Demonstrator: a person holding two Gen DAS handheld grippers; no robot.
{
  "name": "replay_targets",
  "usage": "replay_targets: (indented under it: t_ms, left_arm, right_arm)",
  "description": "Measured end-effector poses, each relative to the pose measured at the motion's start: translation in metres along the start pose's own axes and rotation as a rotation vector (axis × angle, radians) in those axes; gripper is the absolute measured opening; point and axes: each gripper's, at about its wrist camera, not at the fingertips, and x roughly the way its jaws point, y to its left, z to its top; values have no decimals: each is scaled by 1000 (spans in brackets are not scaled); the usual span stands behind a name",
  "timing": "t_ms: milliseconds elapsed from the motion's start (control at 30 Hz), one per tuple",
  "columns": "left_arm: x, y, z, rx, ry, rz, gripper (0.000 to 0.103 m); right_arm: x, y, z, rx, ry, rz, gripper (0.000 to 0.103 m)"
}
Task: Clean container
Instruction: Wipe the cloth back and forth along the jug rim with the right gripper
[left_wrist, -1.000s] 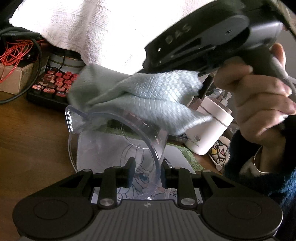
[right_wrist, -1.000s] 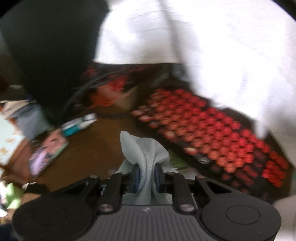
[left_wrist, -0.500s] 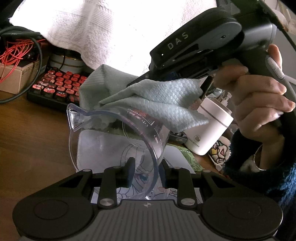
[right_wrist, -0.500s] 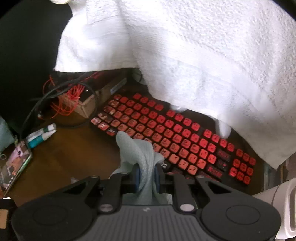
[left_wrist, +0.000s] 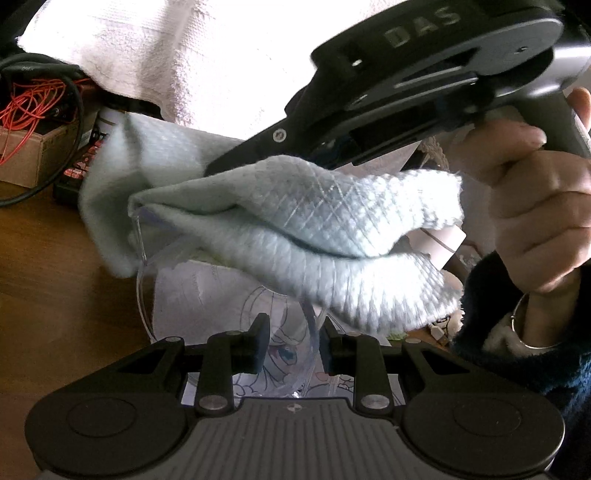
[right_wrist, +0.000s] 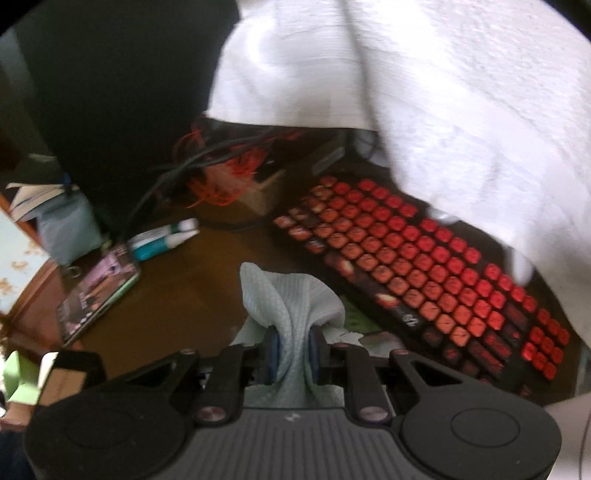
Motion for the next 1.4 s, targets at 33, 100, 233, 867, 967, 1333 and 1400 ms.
replay_targets:
  t_ms: [33, 100, 233, 867, 967, 1333, 1400]
  left_arm:
    - [0, 0, 0, -1, -1, 0, 27]
    - [0, 0, 0, -2, -2, 0, 27]
    - [0, 0, -1, -2, -2, 1, 27]
    - [-1, -1, -3, -6, -8, 4, 27]
    - [0, -1, -3, -5, -7, 5, 27]
    - [0, -1, -3, -5, -7, 5, 27]
    - [0, -1, -3, -6, -7, 5, 27]
  right_arm:
    - [0, 1, 0, -4, 4, 21, 16]
    - [-1, 2, 0, -10, 10, 61, 16]
    - [0, 2, 0, -9, 11, 63, 16]
    - [2, -21, 3, 91, -34, -243, 16]
    - [1, -18, 3, 84, -25, -191, 16]
    - [-4, 4, -2, 14, 2, -6, 16]
    - [-4, 8, -3, -2, 6, 23, 16]
